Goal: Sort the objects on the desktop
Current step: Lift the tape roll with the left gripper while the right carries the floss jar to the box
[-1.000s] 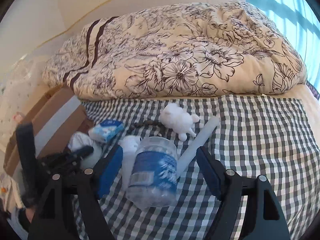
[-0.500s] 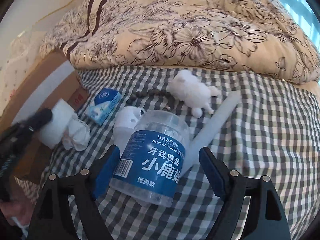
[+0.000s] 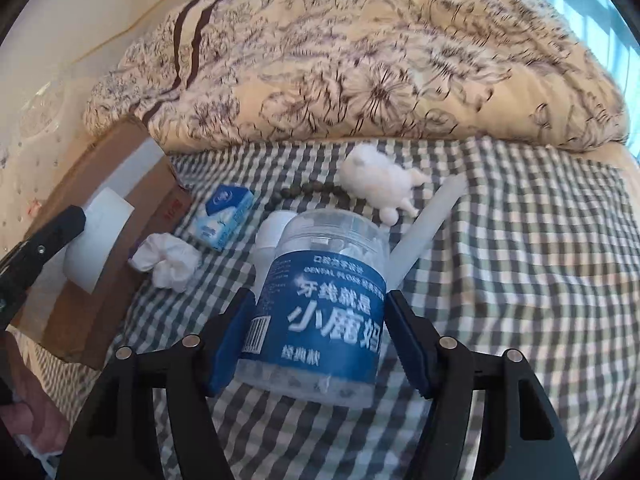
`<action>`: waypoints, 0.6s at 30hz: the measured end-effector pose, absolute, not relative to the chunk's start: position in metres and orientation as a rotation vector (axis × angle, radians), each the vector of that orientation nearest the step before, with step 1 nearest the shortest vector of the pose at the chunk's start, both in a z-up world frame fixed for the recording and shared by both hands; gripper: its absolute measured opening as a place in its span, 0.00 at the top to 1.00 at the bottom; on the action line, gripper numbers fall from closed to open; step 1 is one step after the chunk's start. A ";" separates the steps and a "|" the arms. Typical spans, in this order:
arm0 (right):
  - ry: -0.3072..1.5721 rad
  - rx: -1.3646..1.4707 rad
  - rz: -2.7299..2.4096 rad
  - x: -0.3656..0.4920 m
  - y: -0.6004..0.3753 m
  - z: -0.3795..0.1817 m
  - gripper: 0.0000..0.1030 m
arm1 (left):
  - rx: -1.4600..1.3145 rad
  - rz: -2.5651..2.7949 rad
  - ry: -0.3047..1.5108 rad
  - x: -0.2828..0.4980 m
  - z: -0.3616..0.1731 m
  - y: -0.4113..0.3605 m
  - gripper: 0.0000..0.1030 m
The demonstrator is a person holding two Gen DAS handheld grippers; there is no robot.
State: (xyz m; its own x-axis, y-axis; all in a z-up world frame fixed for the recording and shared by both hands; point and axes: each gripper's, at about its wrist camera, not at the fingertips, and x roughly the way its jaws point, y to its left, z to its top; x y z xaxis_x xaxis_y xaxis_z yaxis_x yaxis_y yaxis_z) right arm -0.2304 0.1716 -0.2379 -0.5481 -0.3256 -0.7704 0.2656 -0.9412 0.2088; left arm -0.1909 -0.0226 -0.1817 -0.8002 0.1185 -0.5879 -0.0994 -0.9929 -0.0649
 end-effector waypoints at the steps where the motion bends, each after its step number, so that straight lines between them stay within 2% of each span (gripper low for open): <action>1: -0.096 1.256 -2.509 -0.226 0.173 -0.233 0.36 | -0.935 2.877 -0.051 -0.188 -0.178 -0.023 0.98; 18: -0.105 1.012 -2.630 -0.132 0.171 -0.131 0.36 | -0.755 2.945 -0.084 -0.107 -0.090 -0.038 0.98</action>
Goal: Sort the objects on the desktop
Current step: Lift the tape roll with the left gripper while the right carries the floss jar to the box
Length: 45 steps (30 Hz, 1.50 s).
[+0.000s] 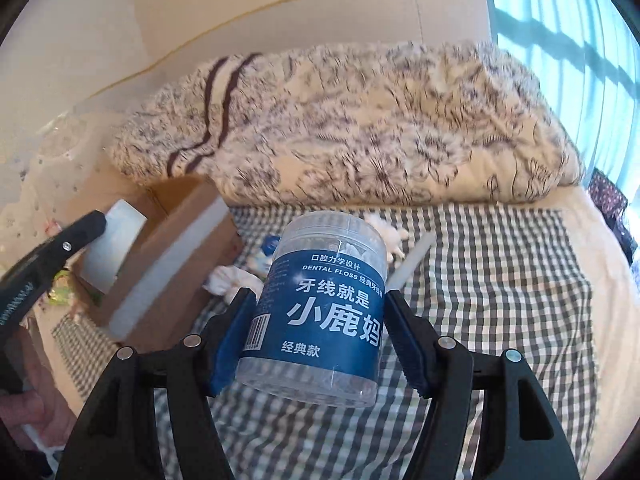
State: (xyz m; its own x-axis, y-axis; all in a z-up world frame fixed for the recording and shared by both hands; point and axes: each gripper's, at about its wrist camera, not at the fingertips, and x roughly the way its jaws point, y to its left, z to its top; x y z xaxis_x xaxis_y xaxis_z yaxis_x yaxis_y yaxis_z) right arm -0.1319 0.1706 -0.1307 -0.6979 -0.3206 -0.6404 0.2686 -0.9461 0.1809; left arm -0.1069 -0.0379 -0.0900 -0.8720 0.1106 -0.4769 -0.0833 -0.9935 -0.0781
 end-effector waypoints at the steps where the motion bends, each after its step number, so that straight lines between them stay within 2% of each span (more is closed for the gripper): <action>1: -0.101 0.990 -2.635 -0.125 0.168 -0.123 0.36 | -0.745 2.949 -0.086 -0.101 -0.085 -0.040 0.98; 21: -0.040 0.653 -2.638 -0.024 0.093 -0.008 0.36 | -0.492 3.075 -0.093 0.001 0.008 -0.103 0.98; 27: -0.017 0.615 -2.604 -0.016 0.062 0.008 0.41 | -0.474 3.120 -0.119 0.014 0.020 -0.136 0.98; 32: 0.077 0.678 -2.613 -0.038 0.028 -0.013 0.42 | -0.516 3.148 -0.142 0.005 0.015 -0.163 0.97; 37: 0.006 0.808 -2.554 -0.065 0.024 -0.053 0.42 | -0.541 3.164 -0.154 -0.005 0.004 -0.190 0.98; 45: 0.030 0.819 -2.519 -0.089 0.001 -0.060 0.42 | -0.577 3.160 -0.158 -0.040 -0.010 -0.212 0.98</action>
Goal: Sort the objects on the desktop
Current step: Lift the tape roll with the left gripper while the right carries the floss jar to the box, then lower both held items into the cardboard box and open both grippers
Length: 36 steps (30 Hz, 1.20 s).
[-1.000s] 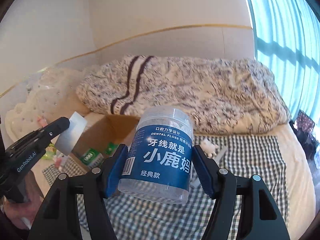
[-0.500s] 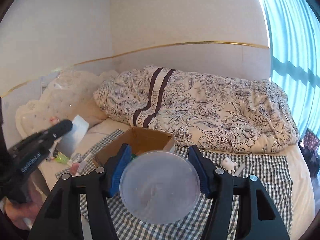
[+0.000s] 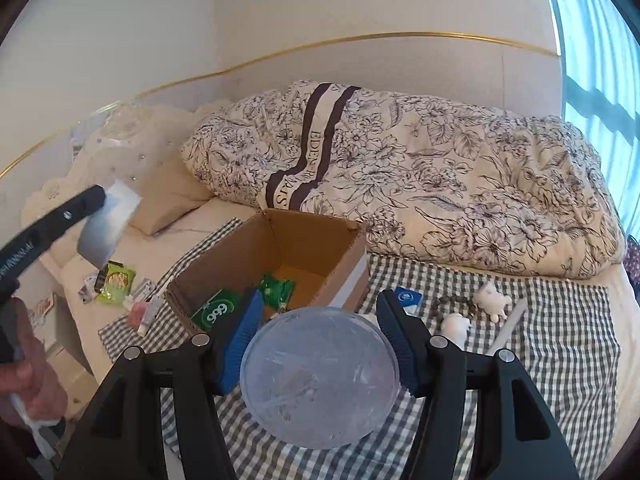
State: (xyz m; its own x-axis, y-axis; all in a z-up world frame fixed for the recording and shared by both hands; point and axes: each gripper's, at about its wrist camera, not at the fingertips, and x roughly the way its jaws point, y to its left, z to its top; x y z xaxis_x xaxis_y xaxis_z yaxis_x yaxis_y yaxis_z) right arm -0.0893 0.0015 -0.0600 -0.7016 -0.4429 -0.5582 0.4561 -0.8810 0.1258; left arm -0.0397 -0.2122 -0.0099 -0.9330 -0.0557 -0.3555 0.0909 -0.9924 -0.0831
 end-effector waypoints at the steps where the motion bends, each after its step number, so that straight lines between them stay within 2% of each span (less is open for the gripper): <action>1: 0.031 0.818 -2.514 -0.093 -0.003 -0.059 0.42 | 0.557 -3.014 0.151 -0.044 -0.013 -0.214 0.98; 19: 0.100 0.773 -2.420 -0.150 -0.098 -0.052 0.42 | 0.672 -2.973 0.195 -0.102 -0.051 -0.264 0.98; 27: 0.185 0.876 -2.374 -0.184 -0.134 -0.077 0.42 | 0.804 -2.946 0.223 -0.131 -0.079 -0.279 0.98; 36: 0.231 1.015 -2.326 -0.226 -0.157 -0.113 0.42 | 0.989 -2.911 0.340 -0.171 -0.114 -0.295 0.98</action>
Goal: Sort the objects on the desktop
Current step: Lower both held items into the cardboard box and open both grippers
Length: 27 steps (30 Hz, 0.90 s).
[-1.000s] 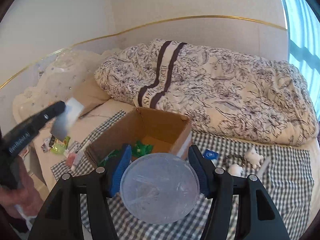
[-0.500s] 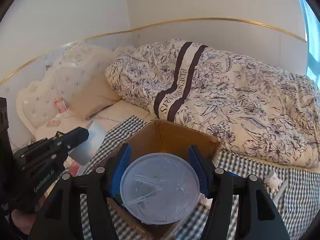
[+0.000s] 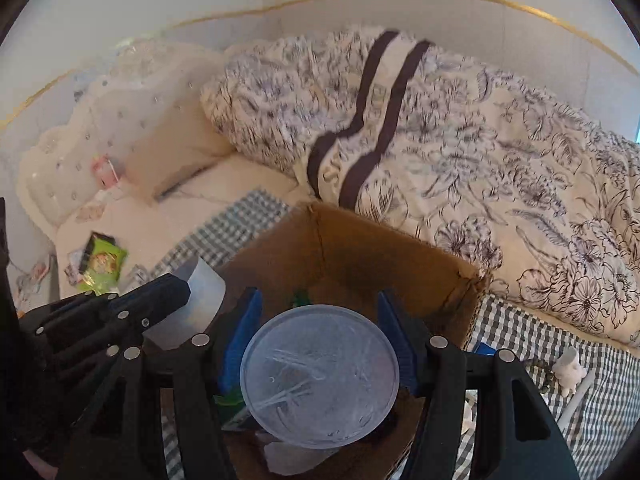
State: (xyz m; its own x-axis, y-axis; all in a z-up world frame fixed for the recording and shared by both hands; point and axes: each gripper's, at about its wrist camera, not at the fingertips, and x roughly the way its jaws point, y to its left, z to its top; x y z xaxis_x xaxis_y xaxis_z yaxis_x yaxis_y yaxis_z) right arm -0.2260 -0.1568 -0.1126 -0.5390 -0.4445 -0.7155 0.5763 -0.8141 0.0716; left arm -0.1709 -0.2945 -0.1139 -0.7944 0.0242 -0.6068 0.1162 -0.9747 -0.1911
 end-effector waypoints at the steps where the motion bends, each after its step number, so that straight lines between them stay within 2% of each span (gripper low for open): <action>1: 0.240 1.038 -2.319 -0.231 -0.159 -0.118 0.42 | 1.006 -2.915 0.348 -0.174 -0.117 -0.294 0.98; 11: 0.256 1.161 -2.330 -0.253 -0.158 -0.153 0.42 | 1.099 -2.914 0.309 -0.194 -0.134 -0.279 0.97; 14: 0.220 1.141 -2.355 -0.253 -0.152 -0.148 0.32 | 1.110 -2.905 0.312 -0.195 -0.137 -0.279 0.97; 22: 0.149 1.022 -2.445 -0.242 -0.135 -0.119 0.28 | 1.135 -2.900 0.303 -0.195 -0.135 -0.275 0.97; 25: 0.118 0.986 -2.461 -0.237 -0.125 -0.108 0.27 | 1.162 -2.888 0.309 -0.197 -0.135 -0.271 0.92; 26: 0.110 0.975 -2.466 -0.234 -0.121 -0.105 0.27 | 1.164 -2.887 0.314 -0.196 -0.135 -0.270 0.86; 27: 0.101 0.963 -2.472 -0.232 -0.117 -0.101 0.27 | 1.165 -2.882 0.316 -0.196 -0.133 -0.269 0.71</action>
